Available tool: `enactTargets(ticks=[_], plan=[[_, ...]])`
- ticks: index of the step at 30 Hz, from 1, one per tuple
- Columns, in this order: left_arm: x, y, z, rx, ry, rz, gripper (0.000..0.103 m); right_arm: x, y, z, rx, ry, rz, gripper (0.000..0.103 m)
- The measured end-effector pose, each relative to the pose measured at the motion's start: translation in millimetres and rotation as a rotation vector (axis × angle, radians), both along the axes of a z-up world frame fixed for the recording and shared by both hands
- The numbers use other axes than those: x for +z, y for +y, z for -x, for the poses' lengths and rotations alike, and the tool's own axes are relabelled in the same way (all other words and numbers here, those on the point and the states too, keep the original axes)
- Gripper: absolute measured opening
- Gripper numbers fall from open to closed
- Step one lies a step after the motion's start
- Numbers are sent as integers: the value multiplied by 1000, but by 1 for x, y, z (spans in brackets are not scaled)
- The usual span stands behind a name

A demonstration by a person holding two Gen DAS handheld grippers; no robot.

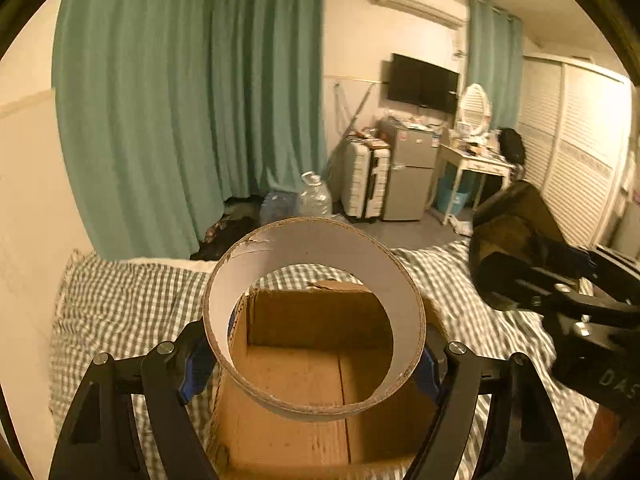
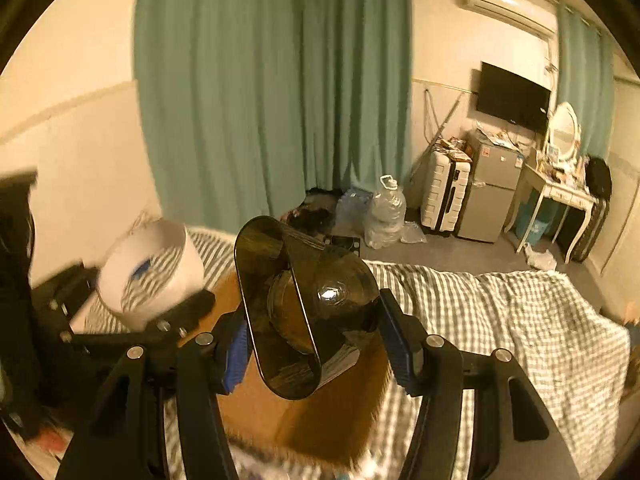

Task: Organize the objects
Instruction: 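Carry the tape roll and black object into the box while both grippers open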

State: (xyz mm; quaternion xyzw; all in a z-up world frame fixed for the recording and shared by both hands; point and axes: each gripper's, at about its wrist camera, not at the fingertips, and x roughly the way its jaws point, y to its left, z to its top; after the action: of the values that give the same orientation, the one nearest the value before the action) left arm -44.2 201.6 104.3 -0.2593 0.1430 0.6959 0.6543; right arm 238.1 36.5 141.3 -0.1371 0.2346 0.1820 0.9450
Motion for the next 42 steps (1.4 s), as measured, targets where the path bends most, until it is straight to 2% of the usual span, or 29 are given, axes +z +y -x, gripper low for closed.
enactTargets(ticks=[4,10,13,18,24,27,31,34,42], plan=[[-33,37,10,28,-21,51,81,-26,-1,-43,-6,70,-30,56],[-71,69,9,-2,-9,104,81,-67,-2,-90,6,142,-19,56],[-82,80,2,-25,35,128,81,-84,-4,-102,22,176,-5,56],[-102,106,-22,-31,166,201,81,-111,-11,-119,24,227,22,56],[-137,125,-35,-50,201,345,81,-125,-15,-129,-3,282,50,56],[-142,124,-38,-48,218,363,81,-138,-20,-140,-24,359,43,56],[-149,124,-34,-63,186,399,81,-156,-23,-149,-53,432,45,56],[-151,125,-32,-70,156,407,81,-161,-24,-150,-74,425,65,57],[-149,120,-27,-60,151,379,85,-155,-22,-141,-100,419,61,57]])
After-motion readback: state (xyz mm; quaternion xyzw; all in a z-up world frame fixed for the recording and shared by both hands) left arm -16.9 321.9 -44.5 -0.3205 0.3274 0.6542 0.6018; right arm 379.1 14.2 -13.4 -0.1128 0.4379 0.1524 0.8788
